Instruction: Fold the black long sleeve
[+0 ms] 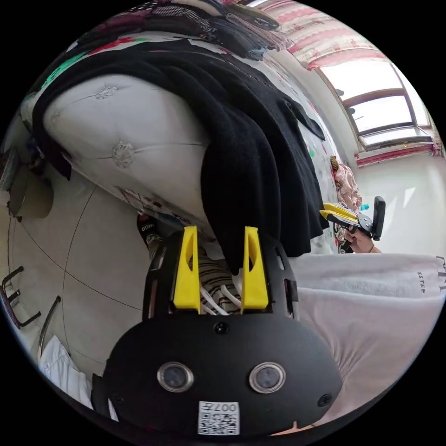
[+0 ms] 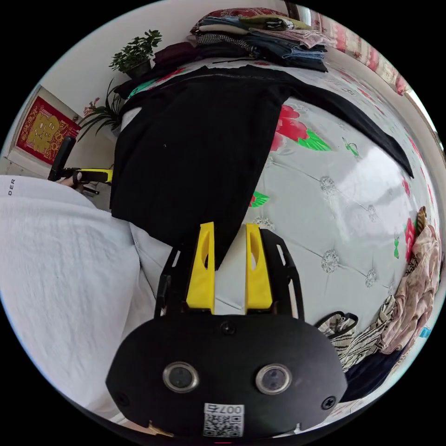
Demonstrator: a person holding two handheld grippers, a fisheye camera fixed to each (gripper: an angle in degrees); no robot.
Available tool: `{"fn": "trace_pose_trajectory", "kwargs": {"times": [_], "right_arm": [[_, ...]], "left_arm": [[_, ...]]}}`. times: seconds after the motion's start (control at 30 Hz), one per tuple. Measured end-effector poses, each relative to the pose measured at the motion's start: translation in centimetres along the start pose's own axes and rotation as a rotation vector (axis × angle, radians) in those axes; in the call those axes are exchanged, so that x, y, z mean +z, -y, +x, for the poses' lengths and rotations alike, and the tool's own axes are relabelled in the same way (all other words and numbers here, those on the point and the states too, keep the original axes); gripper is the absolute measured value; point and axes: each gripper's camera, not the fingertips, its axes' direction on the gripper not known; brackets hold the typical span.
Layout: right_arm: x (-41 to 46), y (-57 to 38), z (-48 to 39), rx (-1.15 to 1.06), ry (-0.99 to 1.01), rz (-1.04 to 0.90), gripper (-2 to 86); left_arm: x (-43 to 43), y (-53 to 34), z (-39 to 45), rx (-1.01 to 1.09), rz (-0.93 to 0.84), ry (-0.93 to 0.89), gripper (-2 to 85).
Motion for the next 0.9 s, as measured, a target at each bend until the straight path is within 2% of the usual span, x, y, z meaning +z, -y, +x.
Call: {"fn": "trace_pose_trajectory", "kwargs": {"times": [0.03, 0.17, 0.3, 0.37, 0.47, 0.57, 0.63, 0.73, 0.9], "right_arm": [[-0.2, 0.2, -0.1, -0.006, -0.007, -0.001, 5.7], [-3.3, 1.7, -0.1, -0.066, -0.065, -0.065, 1.3], [-10.5, 0.5, 2.0, -0.072, -0.189, 0.055, 0.4], [-12.0, -0.1, 3.1, -0.066, -0.151, 0.058, 0.5], [-10.0, -0.3, 4.1, -0.027, -0.065, -0.090, 1.4], [-8.4, -0.4, 3.5, -0.030, -0.054, -0.178, 2.6], [-9.7, -0.2, 3.2, -0.017, -0.071, -0.125, 3.0], [-12.5, 0.8, 2.8, -0.003, -0.108, -0.029, 3.7], [-14.8, 4.5, -0.1, -0.122, -0.106, 0.058, 4.3]], "left_arm": [[-0.2, 0.7, -0.2, 0.014, -0.048, 0.020, 2.0], [-3.5, 1.4, -0.9, 0.047, -0.049, 0.003, -0.1], [-8.4, -1.9, -3.0, 0.005, 0.040, -0.003, -0.5], [-8.0, -3.8, -4.5, -0.031, 0.021, -0.055, -0.6], [-5.6, -6.9, -7.3, -0.166, -0.052, -0.062, -0.4], [-4.9, -9.6, -10.1, -0.327, 0.022, -0.191, 0.2], [-5.9, -11.1, -11.7, -0.395, 0.087, -0.241, 1.5], [-8.2, -12.0, -13.0, -0.387, 0.126, -0.185, 4.4], [-12.5, -14.1, -16.9, -0.507, 0.316, -0.259, 6.9]]}}
